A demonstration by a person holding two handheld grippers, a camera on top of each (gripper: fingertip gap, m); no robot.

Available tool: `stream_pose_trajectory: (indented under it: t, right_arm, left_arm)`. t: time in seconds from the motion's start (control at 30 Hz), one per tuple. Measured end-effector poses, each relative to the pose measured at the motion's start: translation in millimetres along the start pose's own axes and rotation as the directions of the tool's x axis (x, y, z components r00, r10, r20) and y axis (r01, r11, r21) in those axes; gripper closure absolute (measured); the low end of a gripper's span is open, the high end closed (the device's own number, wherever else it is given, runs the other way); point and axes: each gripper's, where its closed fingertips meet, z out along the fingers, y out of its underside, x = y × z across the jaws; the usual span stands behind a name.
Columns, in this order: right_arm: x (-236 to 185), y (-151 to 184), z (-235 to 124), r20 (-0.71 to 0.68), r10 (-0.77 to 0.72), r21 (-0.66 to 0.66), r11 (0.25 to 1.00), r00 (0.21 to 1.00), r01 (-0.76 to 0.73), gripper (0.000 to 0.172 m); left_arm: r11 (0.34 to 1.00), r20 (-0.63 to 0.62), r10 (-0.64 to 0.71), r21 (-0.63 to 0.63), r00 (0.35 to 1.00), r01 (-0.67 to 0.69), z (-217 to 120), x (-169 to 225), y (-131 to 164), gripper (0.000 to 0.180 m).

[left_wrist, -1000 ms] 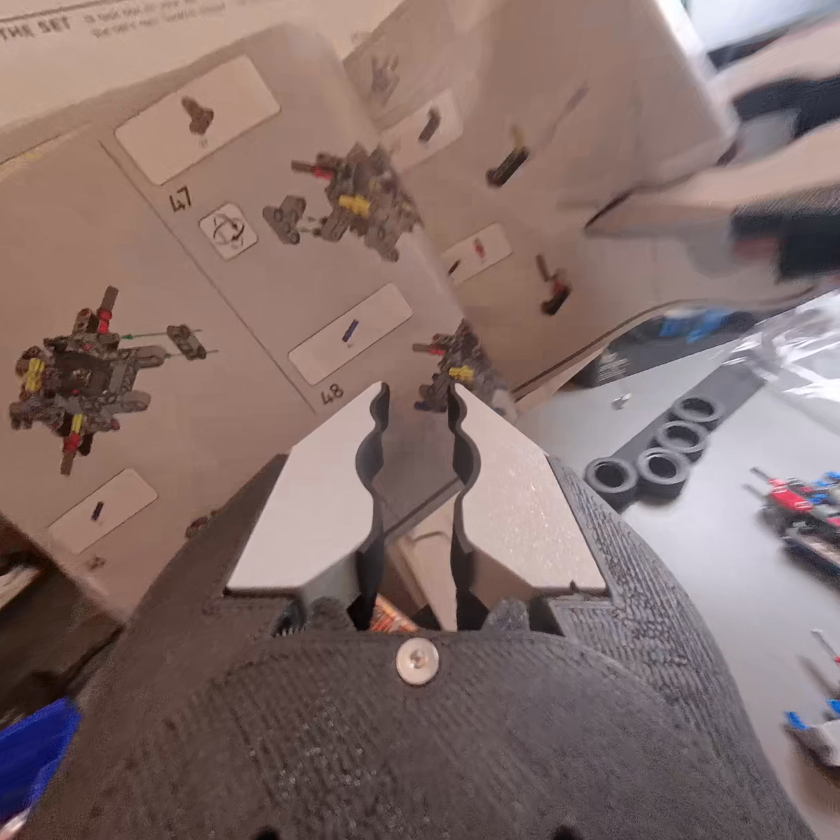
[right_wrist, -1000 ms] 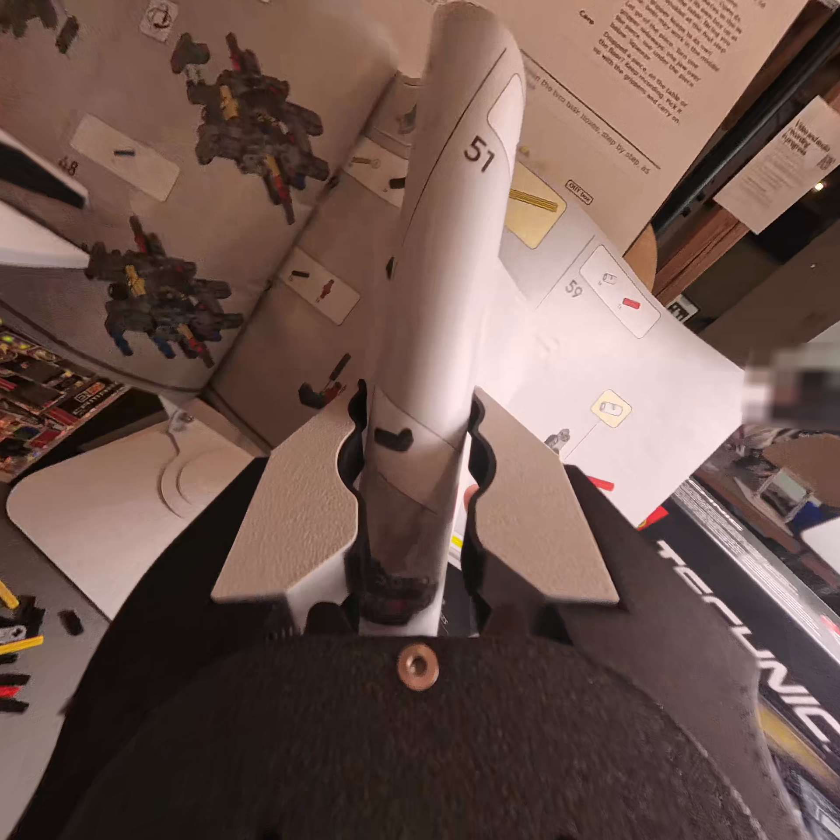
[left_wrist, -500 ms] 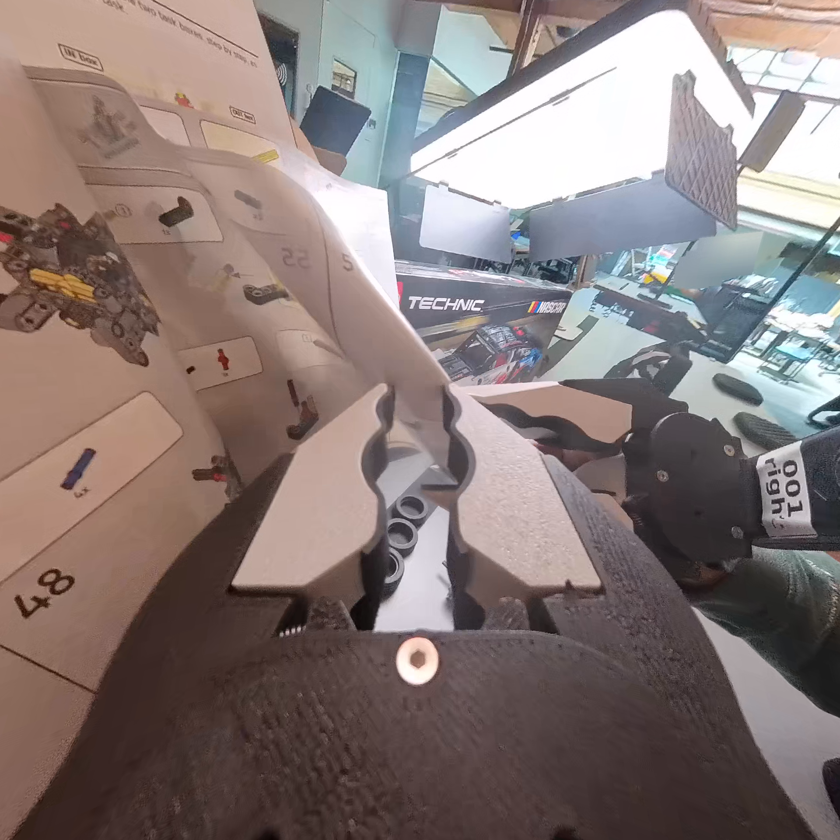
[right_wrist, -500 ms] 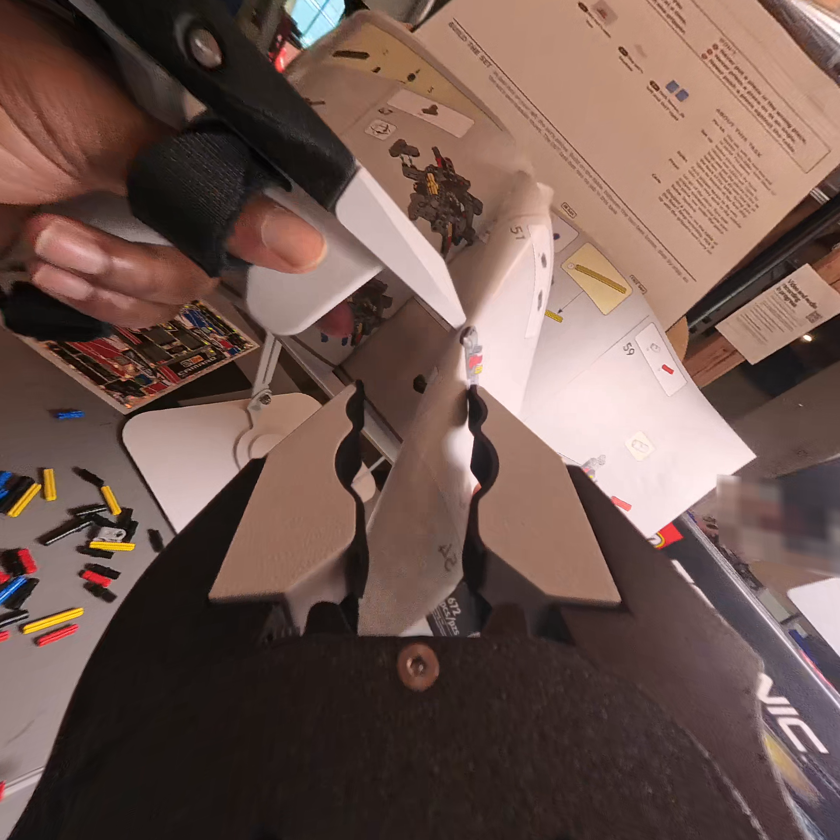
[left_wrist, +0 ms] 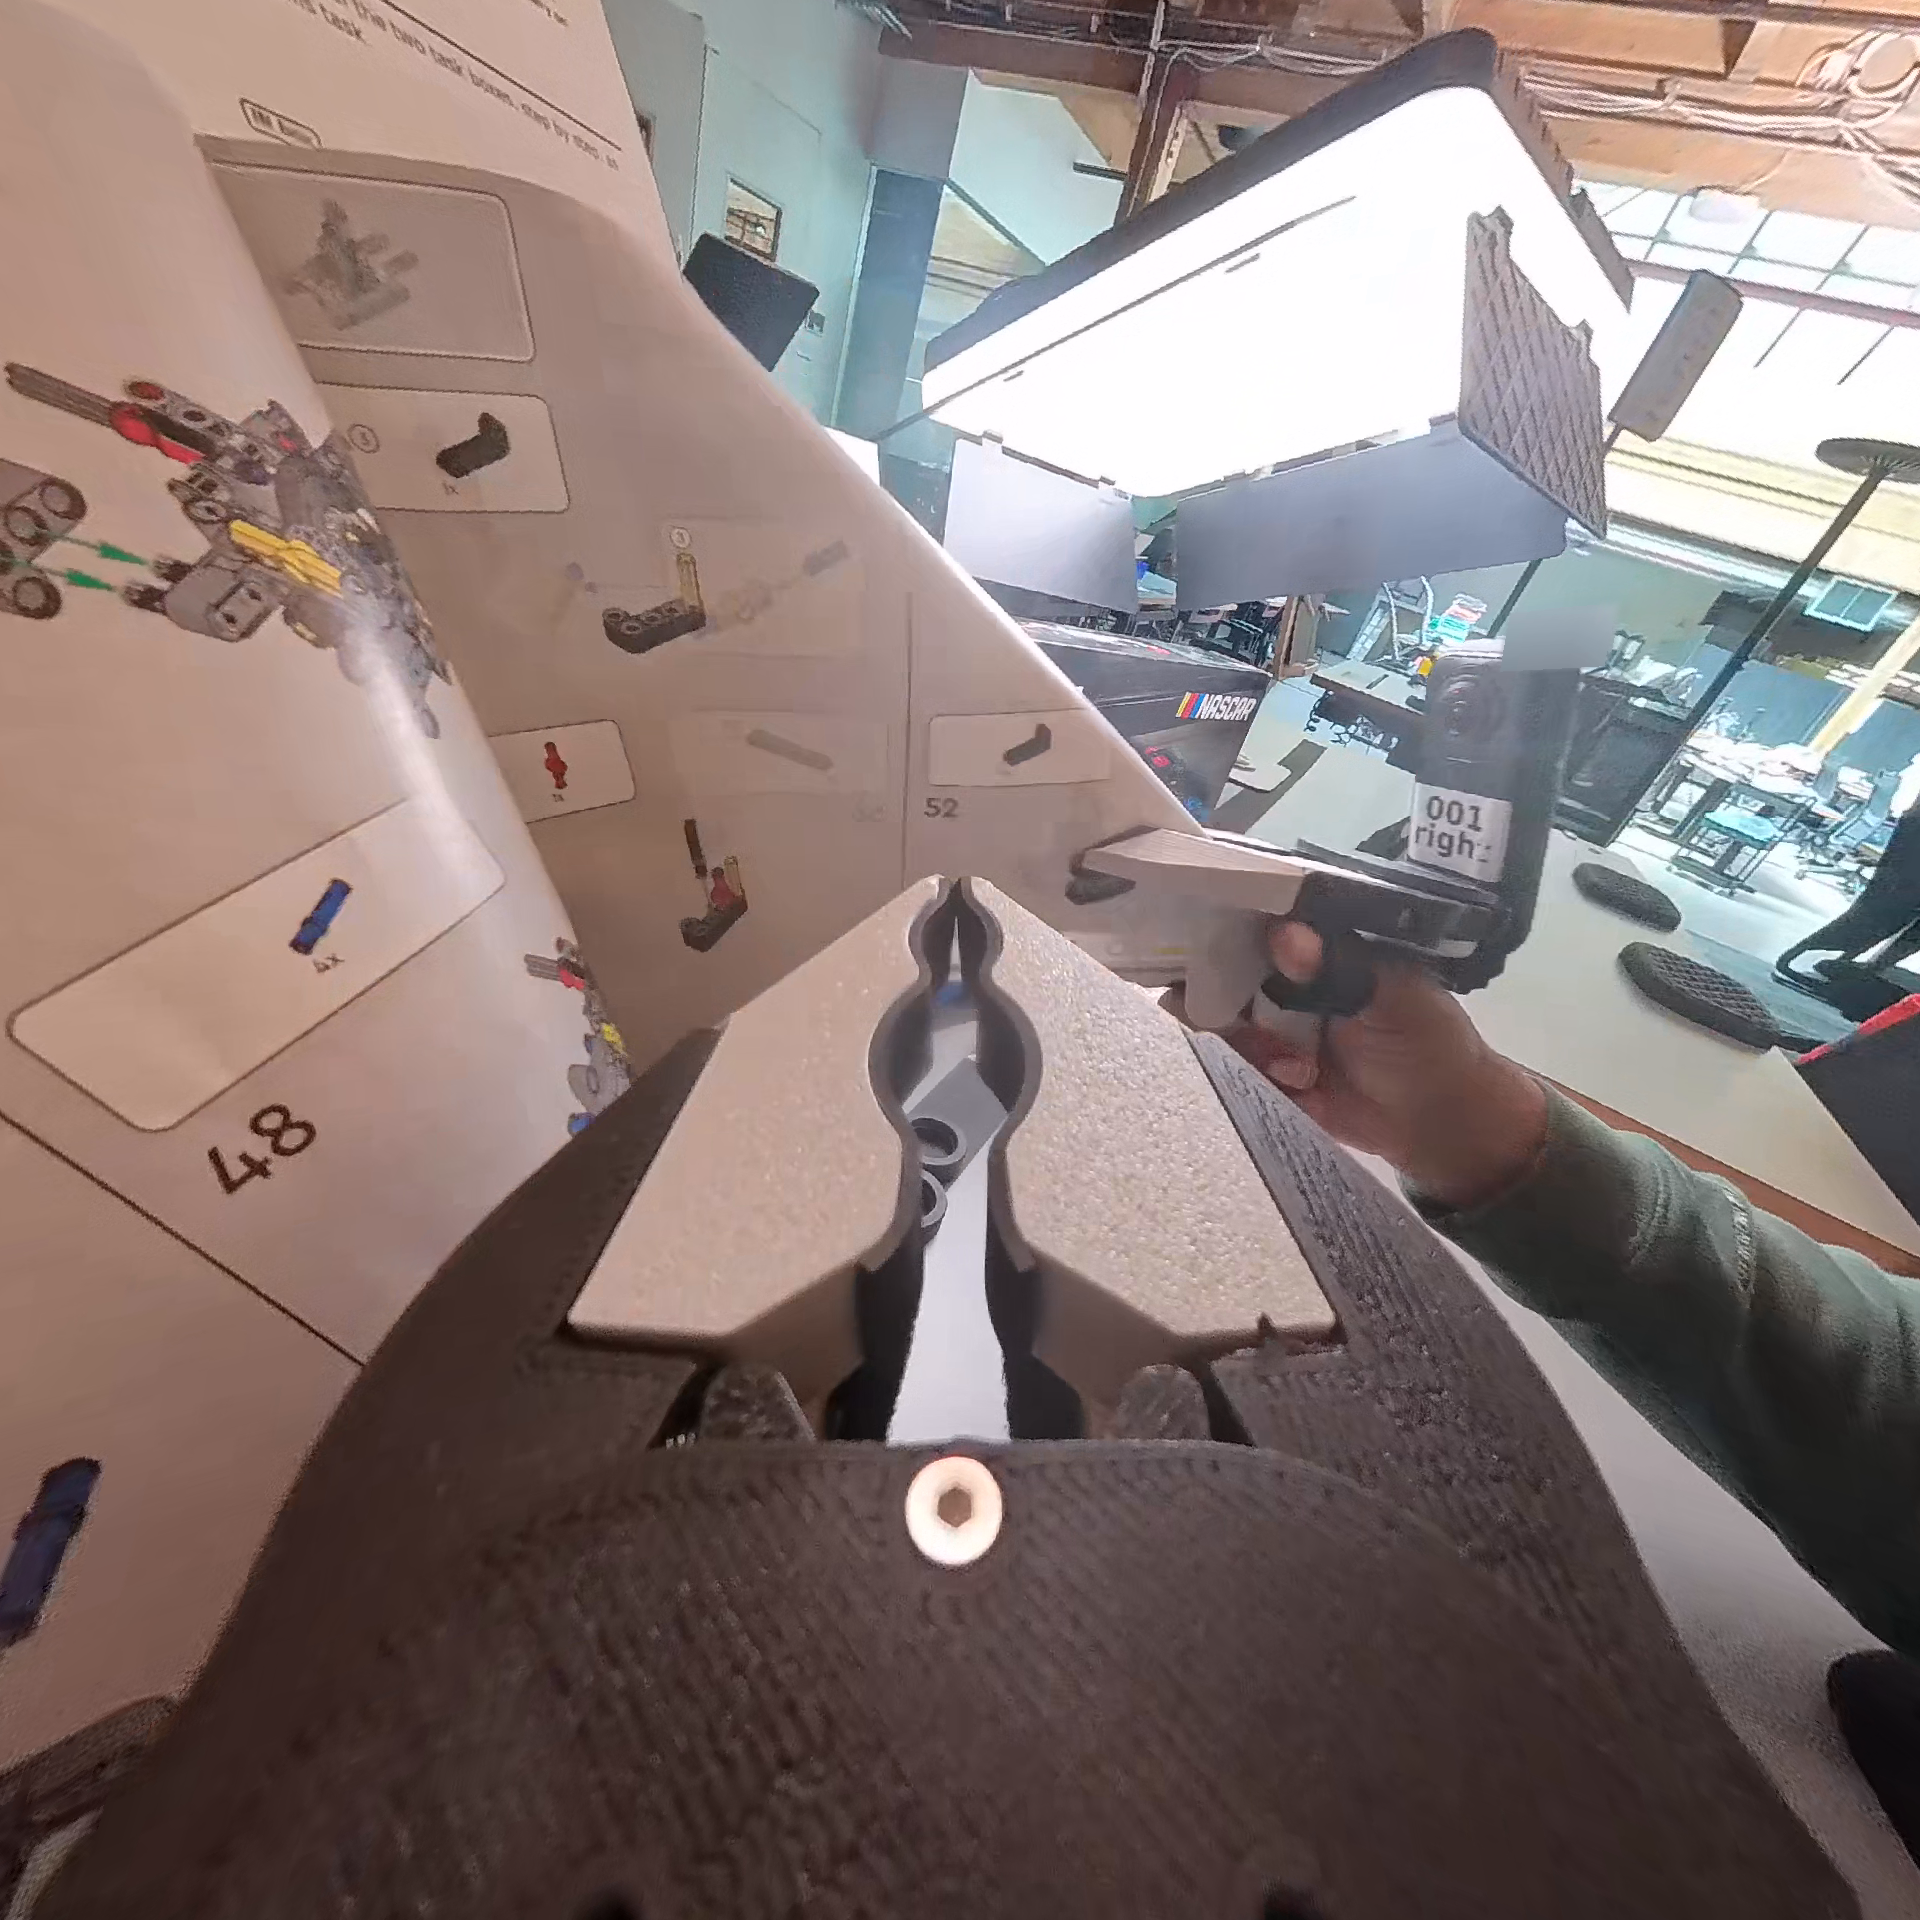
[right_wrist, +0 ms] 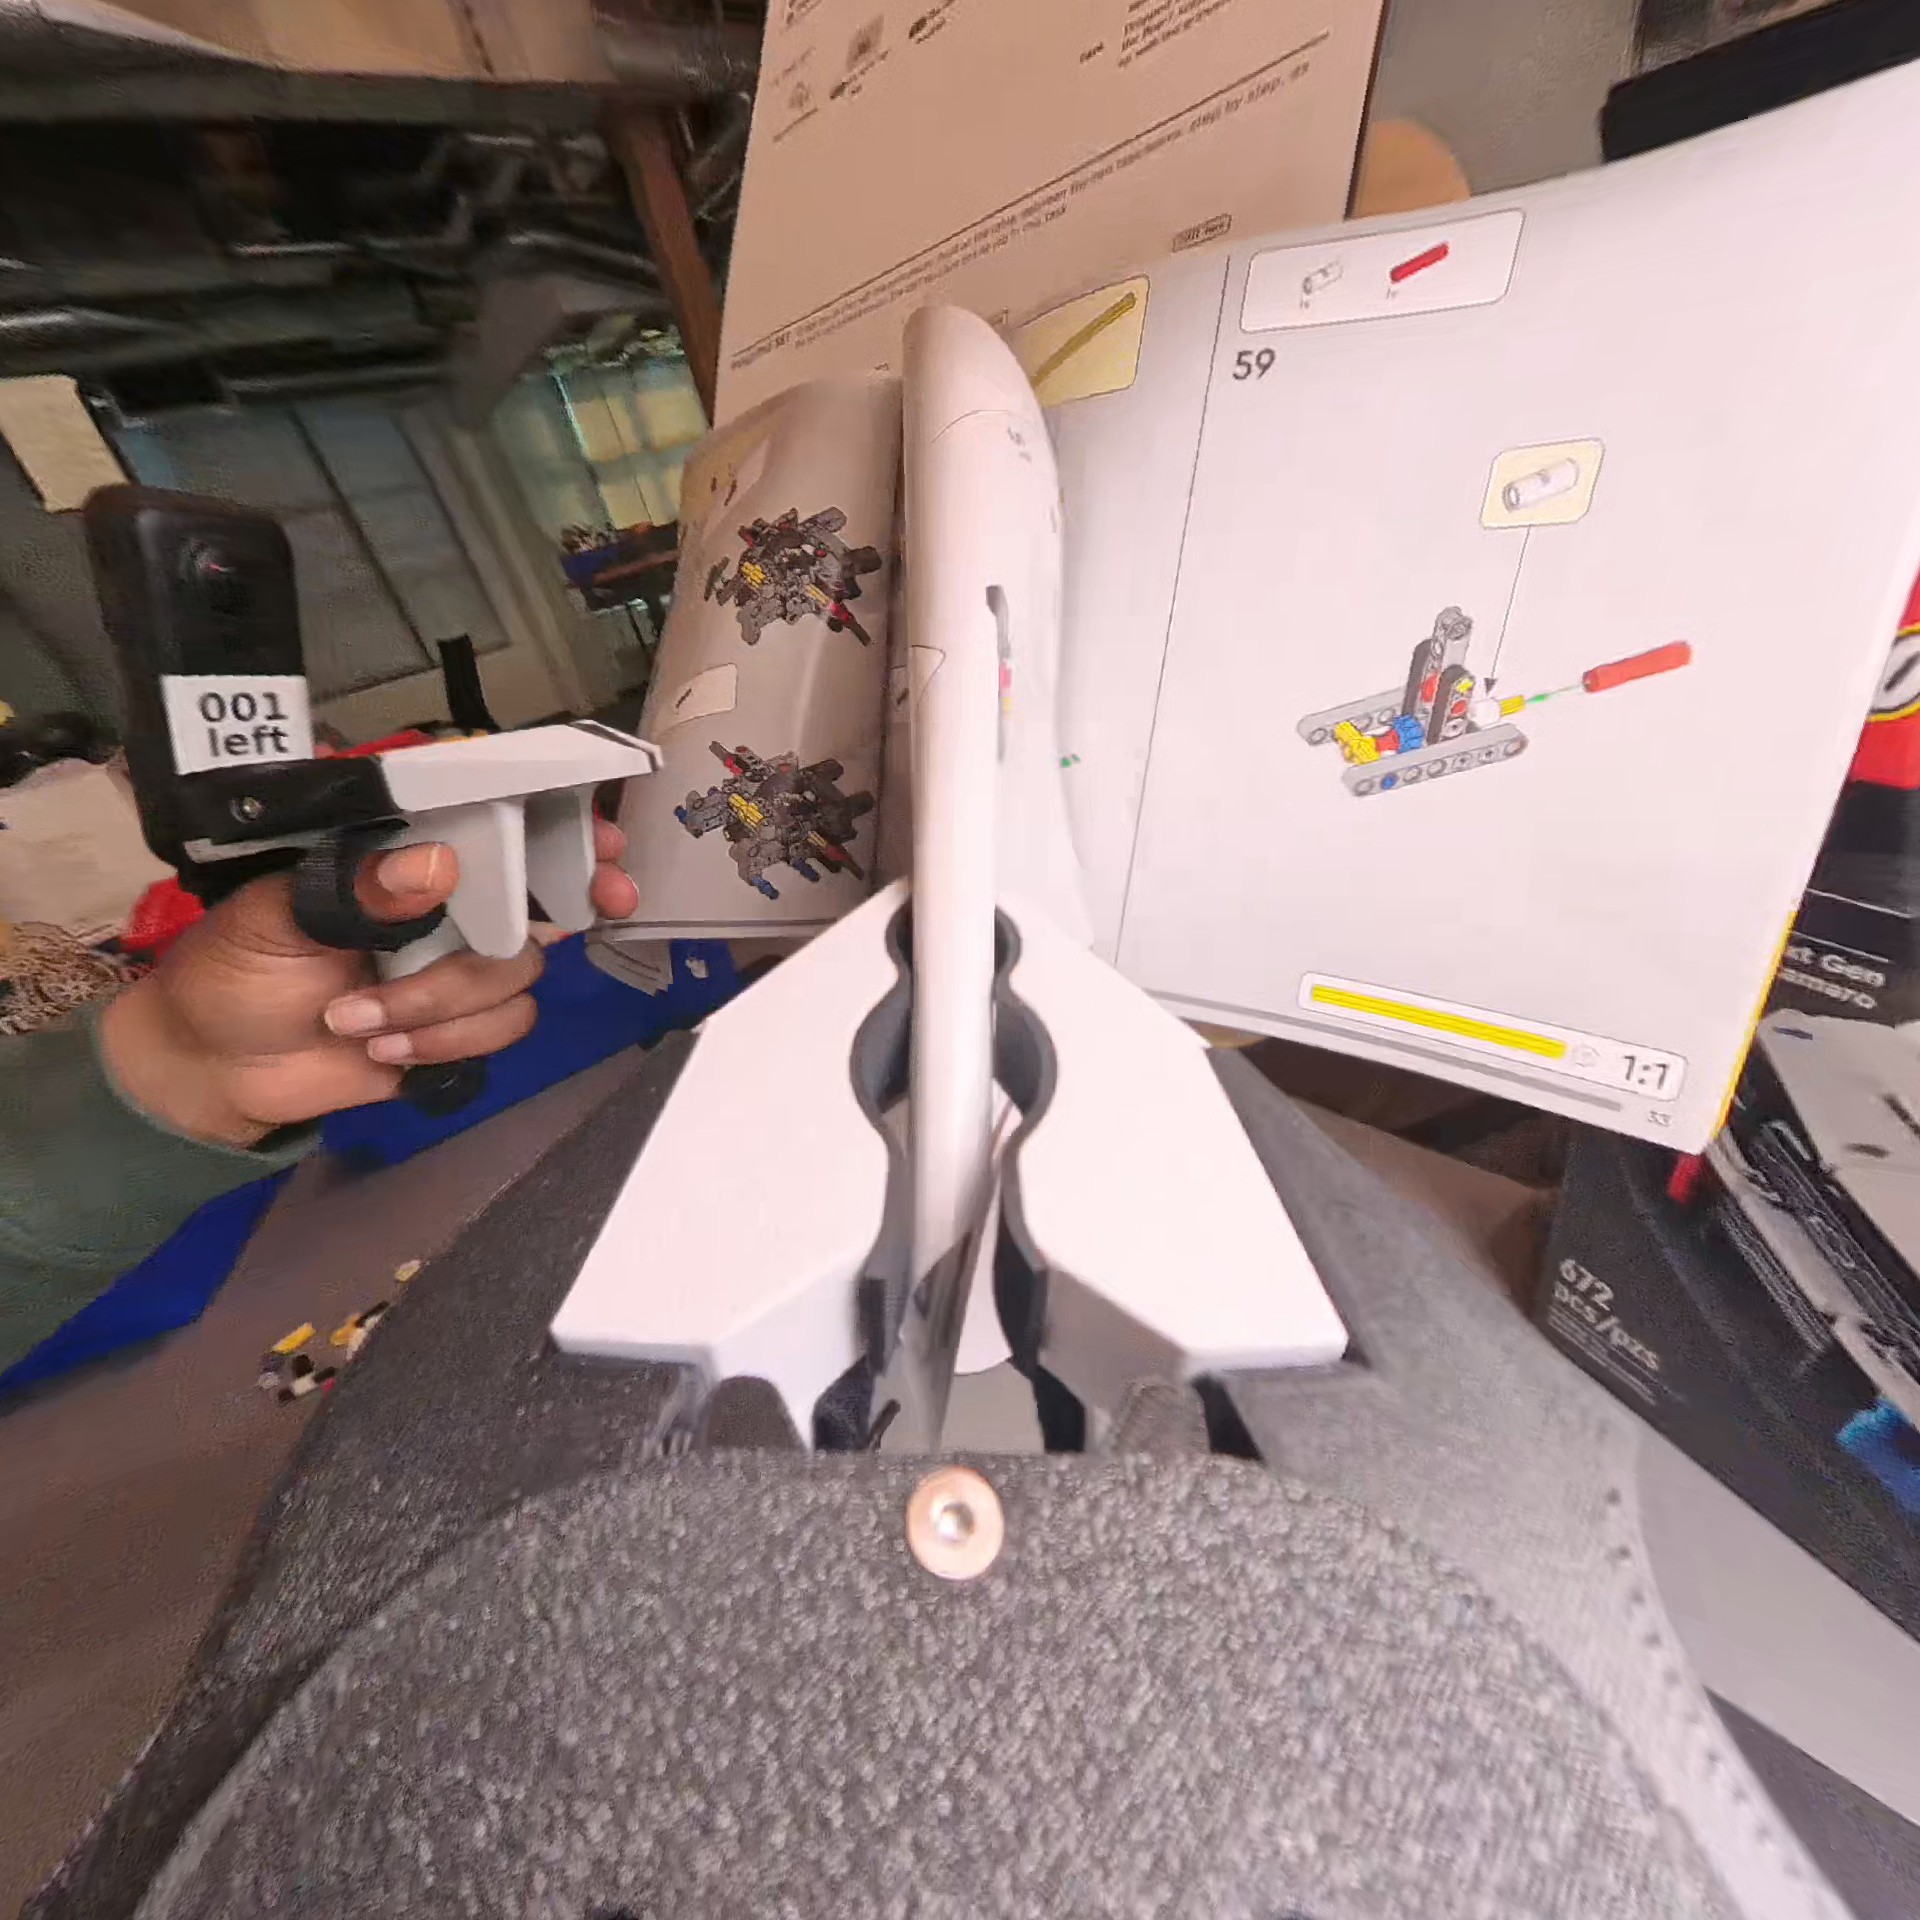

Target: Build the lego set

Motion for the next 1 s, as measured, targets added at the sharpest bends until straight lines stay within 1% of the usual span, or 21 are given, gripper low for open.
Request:
stream_pose_trajectory:
  t: [0.03,0.17,0.23,0.3,0.33,0.37,0.43,0.47,0.5,0.53,0.57,0.6,0.63,0.67,0.7,0.77,0.8,0.83,0.9,0.93,1.0]
  right_arm:
    - [2,3,-1,-0.005,-0.019,-0.005,1.000,1.000,0.019,0.172]
    - [-12,9,-3,0.022,-0.089,0.011,0.996,0.996,0.089,0.172]
    - [-22,10,-2,-0.006,-0.221,0.020,0.975,0.975,0.221,0.171]
    - [-34,13,1,-0.043,-0.406,0.001,0.914,0.913,0.406,0.167]
    - [-41,13,3,-0.062,-0.499,-0.007,0.866,0.864,0.500,0.167]
    - [-47,12,5,-0.087,-0.598,-0.015,0.801,0.797,0.599,0.167]
    - [-59,14,9,-0.118,-0.781,-0.055,0.621,0.613,0.782,0.161]
    - [-65,16,11,-0.122,-0.846,-0.080,0.529,0.519,0.845,0.155]
    - [-70,21,13,-0.113,-0.890,-0.105,0.453,0.442,0.885,0.148]
    - [-74,26,14,-0.100,-0.915,-0.130,0.403,0.392,0.906,0.141]
    - [-75,29,13,-0.096,-0.926,-0.153,0.377,0.366,0.914,0.135]
    - [-76,30,12,-0.095,-0.928,-0.156,0.372,0.361,0.915,0.130]
    - [-78,29,9,-0.103,-0.919,-0.141,0.393,0.382,0.909,0.124]
    - [-80,27,5,-0.109,-0.894,-0.115,0.445,0.434,0.888,0.118]
    - [-81,24,0,-0.104,-0.845,-0.083,0.533,0.525,0.842,0.110]
    - [-78,16,-9,-0.083,-0.660,-0.016,0.750,0.747,0.661,0.090]
    - [-72,12,-13,-0.070,-0.544,0.014,0.838,0.836,0.546,0.083]
    - [-64,10,-17,-0.055,-0.434,0.037,0.899,0.899,0.437,0.077]
    - [-45,11,-22,-0.031,-0.248,0.057,0.967,0.968,0.249,0.070]
    - [-37,14,-22,-0.007,-0.158,0.053,0.986,0.987,0.158,0.068]
    - [-31,19,-16,0.069,0.015,0.025,1.000,0.998,-0.016,0.072]
  left_arm:
    - [1.000,-0.002,0.010,-0.004,1.000,-0.010,-2,1,1,0.180]
    - [0.999,-0.018,0.030,-0.036,0.999,-0.031,-4,8,11,0.179]
    - [0.999,-0.049,-0.009,-0.050,0.999,0.006,-2,17,15,0.167]
    - [0.995,-0.096,-0.087,-0.054,0.992,0.082,3,28,14,0.153]
    - [0.991,-0.118,-0.126,-0.055,0.985,0.120,6,33,12,0.146]
    - [0.987,-0.135,-0.158,-0.053,0.978,0.152,10,37,10,0.142]
    - [0.981,-0.112,-0.195,-0.044,0.974,0.191,18,35,7,0.140]
    - [0.978,-0.088,-0.207,-0.036,0.974,0.204,21,31,6,0.143]
    - [0.975,-0.079,-0.221,-0.030,0.972,0.219,24,29,5,0.144]
    - [0.972,-0.088,-0.235,-0.025,0.968,0.234,26,29,3,0.150]
    - [0.970,-0.095,-0.244,-0.018,0.965,0.244,27,28,2,0.157]
    - [0.968,-0.099,-0.249,-0.006,0.963,0.249,27,27,1,0.162]
    - [0.967,-0.107,-0.254,0.006,0.961,0.256,26,27,1,0.165]
    - [0.964,-0.119,-0.261,0.011,0.958,0.264,25,26,1,0.169]
    - [0.963,-0.128,-0.266,0.013,0.955,0.270,24,26,2,0.171]
    - [0.962,-0.126,-0.268,0.021,0.955,0.273,20,21,5,0.176]
    - [0.961,-0.130,-0.270,0.028,0.954,0.275,18,20,6,0.177]
    - [0.959,-0.136,-0.274,0.036,0.952,0.281,16,19,7,0.177]
    - [0.957,-0.135,-0.278,0.045,0.951,0.286,11,16,8,0.178]
    - [0.958,-0.137,-0.276,0.045,0.951,0.285,10,15,8,0.178]
    - [0.955,-0.149,-0.282,0.050,0.948,0.293,7,16,8,0.178]
